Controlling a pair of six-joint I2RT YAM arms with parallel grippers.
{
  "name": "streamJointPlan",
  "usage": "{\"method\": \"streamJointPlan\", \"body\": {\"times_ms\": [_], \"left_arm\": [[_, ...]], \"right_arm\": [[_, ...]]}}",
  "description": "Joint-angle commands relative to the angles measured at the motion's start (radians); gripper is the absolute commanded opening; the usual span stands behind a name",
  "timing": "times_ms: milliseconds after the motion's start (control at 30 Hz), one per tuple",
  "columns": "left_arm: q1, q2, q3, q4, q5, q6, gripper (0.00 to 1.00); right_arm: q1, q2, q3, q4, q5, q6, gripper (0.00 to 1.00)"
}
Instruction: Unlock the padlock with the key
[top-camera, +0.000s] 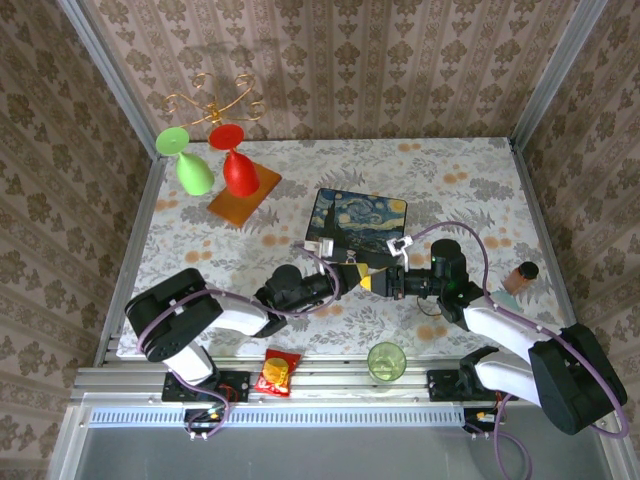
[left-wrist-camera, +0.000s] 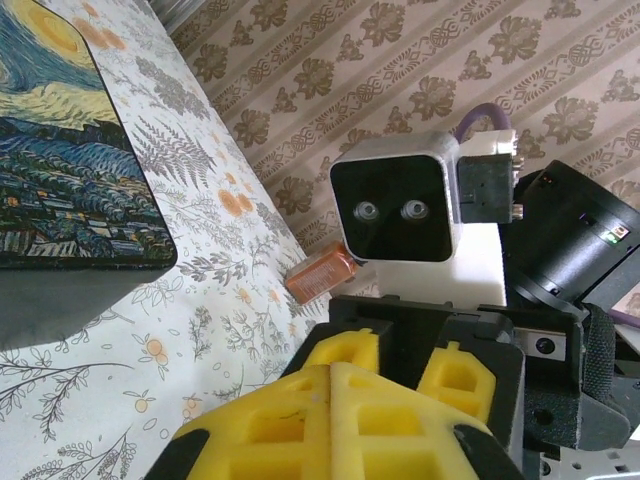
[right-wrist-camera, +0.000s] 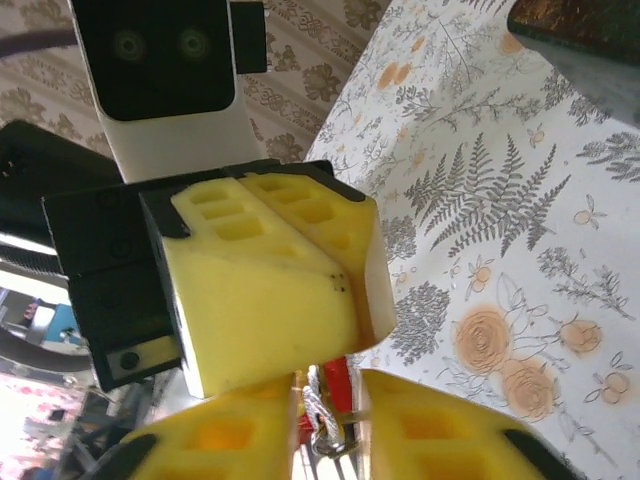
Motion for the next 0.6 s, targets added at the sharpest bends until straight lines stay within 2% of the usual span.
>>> {"method": "streamJointPlan", "body": {"times_ms": [0, 67, 167, 333, 467, 567], "left_arm": [[0.004, -0.022, -0.016, 0.015, -0.038, -0.020, 0.00], [0.004, -0.054, -0.019, 0.014, -0.089, -0.040, 0.00], [-0.015, -0.094, 0.001, 0.012, -0.172, -0.068, 0.00], [-0.060, -0.130, 0.049, 0.017, -0.322, -0.068, 0.00], [-0.081, -0.144, 0.117, 0.020, -0.329, -0.035, 0.00], [-0.097, -0.171, 0.145, 0.017, -0.344, 0.010, 0.00]], "right_arm": [[0.007, -0.020, 0.019, 0.022, 0.008, 0.012, 0.42], [0.006, -0.045, 0.002, 0.064, 0.041, 0.052, 0.55], [0.020, -0.094, -0.027, 0.194, 0.130, 0.157, 0.61], [0.085, -0.163, -0.013, 0.250, 0.245, 0.204, 0.61], [0.093, -0.169, -0.004, 0.235, 0.305, 0.249, 0.60], [0.092, -0.149, -0.053, 0.402, 0.323, 0.331, 0.55]]}}
